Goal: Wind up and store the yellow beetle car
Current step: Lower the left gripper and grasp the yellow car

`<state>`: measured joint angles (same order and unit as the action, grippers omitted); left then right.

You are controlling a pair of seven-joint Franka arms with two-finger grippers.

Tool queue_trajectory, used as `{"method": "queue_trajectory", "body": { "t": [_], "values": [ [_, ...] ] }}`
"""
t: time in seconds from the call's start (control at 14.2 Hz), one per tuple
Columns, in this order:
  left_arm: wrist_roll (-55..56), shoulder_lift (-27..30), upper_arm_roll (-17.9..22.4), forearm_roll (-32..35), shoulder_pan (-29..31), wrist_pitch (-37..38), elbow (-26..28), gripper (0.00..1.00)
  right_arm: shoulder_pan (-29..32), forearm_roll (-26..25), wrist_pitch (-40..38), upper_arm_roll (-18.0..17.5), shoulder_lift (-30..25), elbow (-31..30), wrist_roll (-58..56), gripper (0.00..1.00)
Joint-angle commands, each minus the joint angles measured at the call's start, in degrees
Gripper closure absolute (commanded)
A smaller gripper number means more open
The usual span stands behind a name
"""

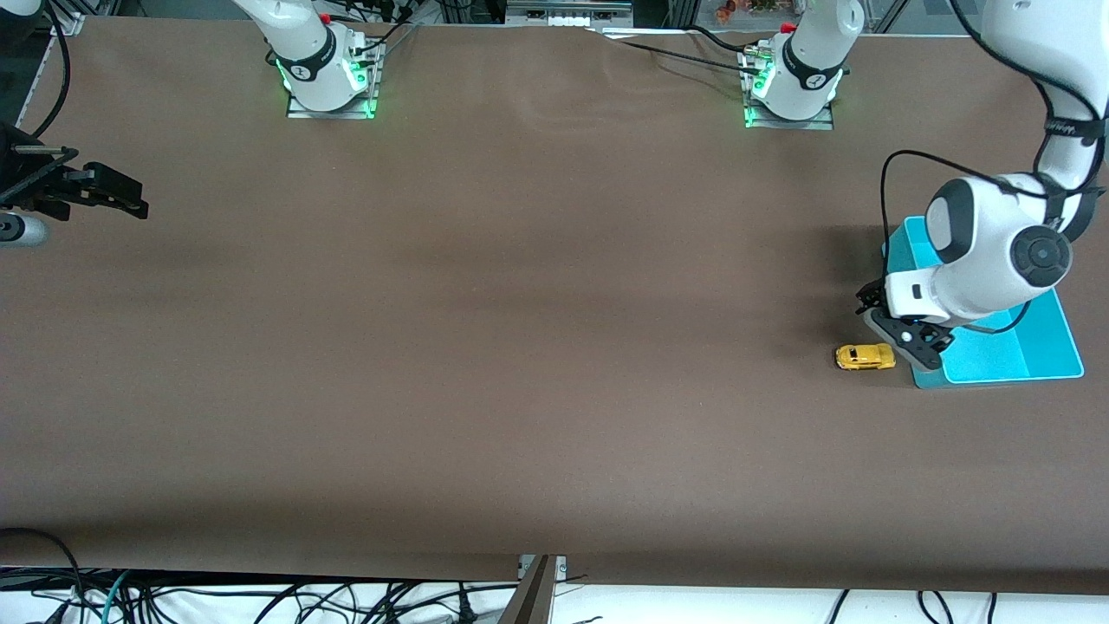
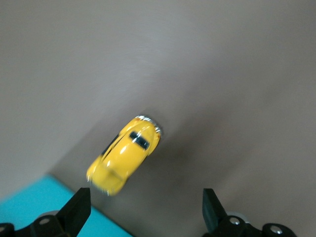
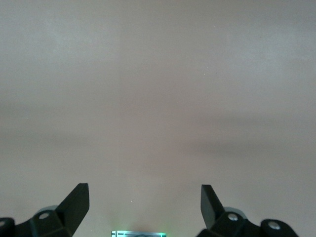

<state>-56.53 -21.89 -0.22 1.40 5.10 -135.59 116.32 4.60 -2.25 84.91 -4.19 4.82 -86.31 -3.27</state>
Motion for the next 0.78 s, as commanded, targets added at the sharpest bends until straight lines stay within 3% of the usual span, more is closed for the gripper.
{"method": "queue_trajectory", "body": {
  "t": [0.0, 0.28, 0.49, 0.56, 0.71],
  "values": [
    [-19.77, -5.43, -0.04, -0.35, 0.17, -6.59, -0.74, 0.01, 0.23, -0.21, -0.54, -0.11, -0.08, -0.17, 0.64, 0.00],
    [-36.07, -8.95, 1.72, -3.24, 0.26, -9.25, -1.63, 0.01, 0.32, -0.74, -0.27, 0.15, -0.07, -0.09, 0.72, 0.00],
    [-39.00, -10.89, 2.42, -5.09, 0.26, -9.25, -2.77, 0.01, 0.58, -0.57, -0.18, 0.15, 0.54, 0.18, 0.64, 0.00],
    [-38.92, -10.98, 2.42, -5.18, 0.17, -9.25, -3.03, 0.07, 0.58, -0.56, -0.18, 0.15, 0.54, 0.70, 0.64, 0.00],
    [-38.57, -10.89, 2.42, -5.18, 0.00, -9.25, -3.47, 0.87, 0.58, -0.56, -0.18, 0.15, 0.98, 0.88, 0.46, 0.00]
  ]
}}
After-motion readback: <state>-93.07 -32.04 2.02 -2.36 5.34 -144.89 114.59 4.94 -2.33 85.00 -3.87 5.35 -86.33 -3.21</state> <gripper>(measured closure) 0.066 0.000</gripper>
